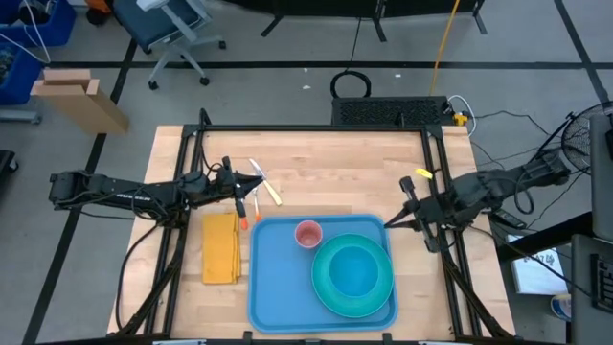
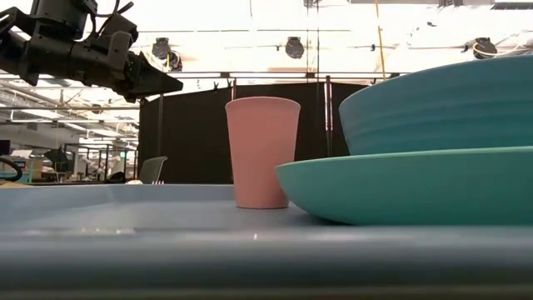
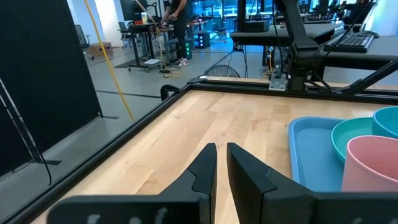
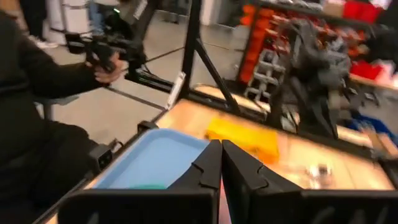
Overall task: Set up tray
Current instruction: Put the yellow napkin on the blue serving tray to the left of the light green plate
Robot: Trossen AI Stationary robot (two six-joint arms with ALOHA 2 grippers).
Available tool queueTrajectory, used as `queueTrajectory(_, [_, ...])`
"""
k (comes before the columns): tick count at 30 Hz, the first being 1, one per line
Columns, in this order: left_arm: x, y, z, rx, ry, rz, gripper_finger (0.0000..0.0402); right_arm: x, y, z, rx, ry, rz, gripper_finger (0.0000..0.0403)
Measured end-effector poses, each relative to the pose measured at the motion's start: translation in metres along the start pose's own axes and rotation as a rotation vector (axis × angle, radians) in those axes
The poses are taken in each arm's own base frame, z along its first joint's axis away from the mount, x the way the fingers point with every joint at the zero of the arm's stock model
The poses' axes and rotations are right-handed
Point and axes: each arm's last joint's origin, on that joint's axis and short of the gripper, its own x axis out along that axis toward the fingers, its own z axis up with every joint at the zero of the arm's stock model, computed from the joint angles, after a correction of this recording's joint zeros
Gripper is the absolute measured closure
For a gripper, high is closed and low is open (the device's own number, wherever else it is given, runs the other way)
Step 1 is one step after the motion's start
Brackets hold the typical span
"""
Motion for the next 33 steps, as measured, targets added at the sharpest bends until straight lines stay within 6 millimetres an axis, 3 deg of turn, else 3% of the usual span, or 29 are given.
queueTrajectory(4, [0.000,0.000,0.000,0.000,0.000,0.000,0.0360,-0.004,-0.001,-0.046,0.073,0.079,-0.062,0.0402])
queueTrajectory(9, [0.000,0.000,0.000,0.000,0.000,0.001,0.0360,-0.009,-0.003,-0.070,0.098,0.036,-0.099,0.0402])
queueTrajectory(22, [0.000,0.000,0.000,0.035,0.000,0.003,0.0360,-0.001,-0.001,-0.104,0.015,0.019,-0.195,0.0403])
queueTrajectory(27, [0.001,0.002,0.002,0.000,0.008,0.076,0.0360,-0.001,-0.001,-0.106,0.003,0.029,-0.189,0.0403])
queueTrajectory(33, [0.025,0.007,0.031,-0.030,0.352,0.194,0.0360,-0.001,-0.001,-0.106,-0.041,0.036,-0.188,0.0403])
